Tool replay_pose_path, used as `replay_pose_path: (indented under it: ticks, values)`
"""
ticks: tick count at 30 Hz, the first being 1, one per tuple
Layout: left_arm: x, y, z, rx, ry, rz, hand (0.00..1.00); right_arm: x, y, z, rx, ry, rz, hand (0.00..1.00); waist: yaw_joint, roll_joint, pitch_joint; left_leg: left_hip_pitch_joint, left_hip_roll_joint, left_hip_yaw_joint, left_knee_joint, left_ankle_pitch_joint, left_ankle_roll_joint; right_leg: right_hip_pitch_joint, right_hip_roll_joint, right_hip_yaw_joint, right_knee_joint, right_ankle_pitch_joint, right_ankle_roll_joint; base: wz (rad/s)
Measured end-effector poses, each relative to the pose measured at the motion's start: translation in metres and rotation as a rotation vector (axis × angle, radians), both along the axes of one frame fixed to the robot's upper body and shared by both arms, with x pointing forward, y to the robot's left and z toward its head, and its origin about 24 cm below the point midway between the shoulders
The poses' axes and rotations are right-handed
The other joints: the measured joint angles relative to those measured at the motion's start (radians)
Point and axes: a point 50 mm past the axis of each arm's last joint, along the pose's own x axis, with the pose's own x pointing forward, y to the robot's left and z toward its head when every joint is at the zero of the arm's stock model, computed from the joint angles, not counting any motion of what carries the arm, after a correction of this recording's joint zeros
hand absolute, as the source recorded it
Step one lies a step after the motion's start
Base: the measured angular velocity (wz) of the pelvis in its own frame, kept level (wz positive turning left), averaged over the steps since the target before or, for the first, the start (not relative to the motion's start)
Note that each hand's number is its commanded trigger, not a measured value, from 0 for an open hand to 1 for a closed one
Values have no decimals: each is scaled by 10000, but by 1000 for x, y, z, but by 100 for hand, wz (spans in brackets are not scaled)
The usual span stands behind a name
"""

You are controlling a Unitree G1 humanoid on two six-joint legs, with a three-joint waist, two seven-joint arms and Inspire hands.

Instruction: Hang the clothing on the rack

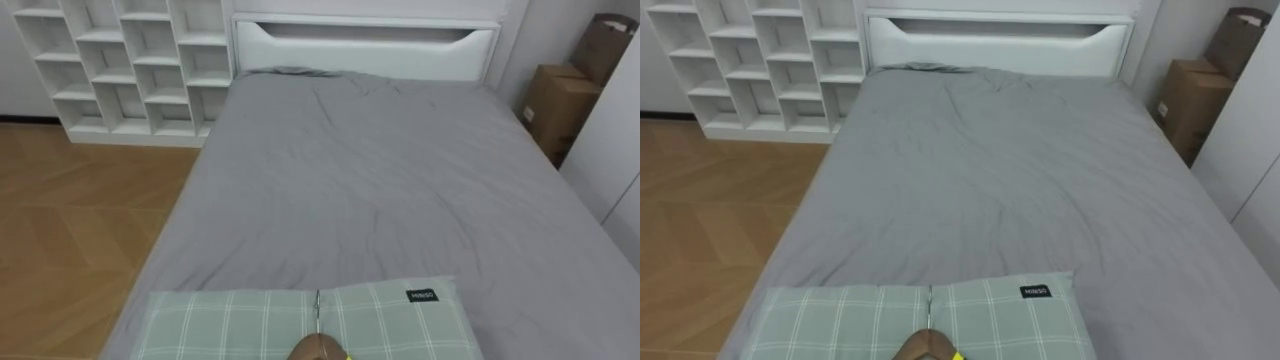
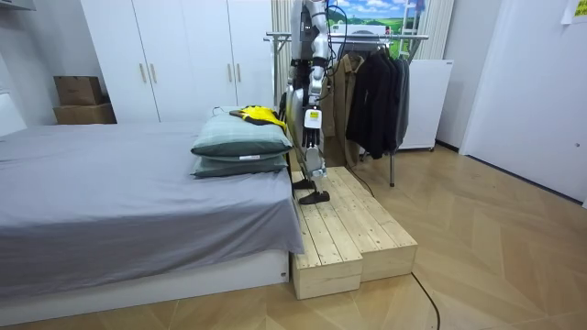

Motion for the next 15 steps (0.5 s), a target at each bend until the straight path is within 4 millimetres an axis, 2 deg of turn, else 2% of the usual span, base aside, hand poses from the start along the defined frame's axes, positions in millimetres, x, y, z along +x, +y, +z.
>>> replay_pose_path:
  ticks: [11,15]
  values:
    - [-2,4,1,703,231,-179,0,-3,0,0,31,68,-85,0,8,-49,17,159,-2,-10,13,-9,-11,151,0,-4,-14,-1,1,0]
    - [0,5,2,1035,255,-652,0,-3,0,0,69,182,-152,0,8,-28,-12,177,-35,-8,35,-7,-9,185,-8,-8,-38,-5,5,0]
